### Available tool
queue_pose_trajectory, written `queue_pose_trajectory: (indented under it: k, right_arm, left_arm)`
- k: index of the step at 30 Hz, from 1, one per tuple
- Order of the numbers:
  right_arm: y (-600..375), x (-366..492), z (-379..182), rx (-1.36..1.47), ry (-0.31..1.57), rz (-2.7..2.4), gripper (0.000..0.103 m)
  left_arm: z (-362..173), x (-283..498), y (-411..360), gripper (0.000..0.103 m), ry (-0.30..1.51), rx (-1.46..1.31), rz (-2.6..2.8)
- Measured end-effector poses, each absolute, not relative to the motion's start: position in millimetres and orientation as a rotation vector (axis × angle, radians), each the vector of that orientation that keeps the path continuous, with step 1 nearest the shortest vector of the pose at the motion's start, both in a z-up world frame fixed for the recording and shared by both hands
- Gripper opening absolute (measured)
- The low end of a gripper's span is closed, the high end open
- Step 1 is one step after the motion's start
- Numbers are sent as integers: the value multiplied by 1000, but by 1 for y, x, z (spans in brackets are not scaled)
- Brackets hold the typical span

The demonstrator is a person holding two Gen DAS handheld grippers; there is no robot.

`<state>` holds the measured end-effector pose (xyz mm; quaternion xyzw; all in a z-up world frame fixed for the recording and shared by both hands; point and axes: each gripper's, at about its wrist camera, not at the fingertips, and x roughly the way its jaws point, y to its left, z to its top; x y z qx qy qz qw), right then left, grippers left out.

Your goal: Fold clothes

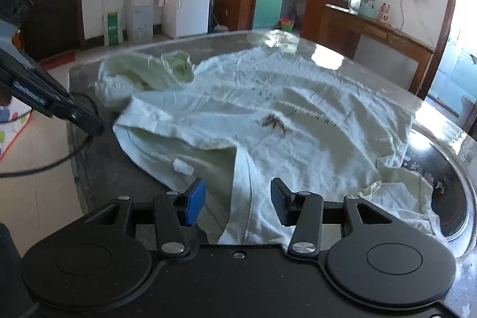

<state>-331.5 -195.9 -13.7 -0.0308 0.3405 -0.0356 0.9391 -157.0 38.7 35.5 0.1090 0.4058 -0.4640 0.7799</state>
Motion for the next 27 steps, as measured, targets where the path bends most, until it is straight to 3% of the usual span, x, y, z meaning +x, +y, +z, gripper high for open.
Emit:
queue_pose_trajectory:
  k: [4,8,11,15,16,17,19,27]
  right_arm:
    - [-199,-333,-17,-41,707,-65,53]
    - [-201,-334,-17,-32,710,-68,57]
    - [-201,-334,-18,-33,708,-69,58]
    - [-201,-333,-18,-33,706,-70,58]
    - [-201,-333,-18,-33,706,-71,59]
    - [-201,-333,-18,-33,705,-71,59]
    - [-200,-334,-18,-32,704,-71,60]
    - [-197,-336,-18,-26,704,-68,61]
  left_arm:
    - [64,-160,43,11,697,293,-967]
    - [73,-158,32,43,538,377,-906]
    - [67,-156,14,49,457,471,-857]
    - [52,-145,-3,48,489,523,-890]
    - [50,-144,-3,44,491,521,-894]
    - [49,-142,-3,30,489,514,-889]
    - [47,-136,2,15,496,472,-857]
    - [49,-100,67,9,602,121,-663]
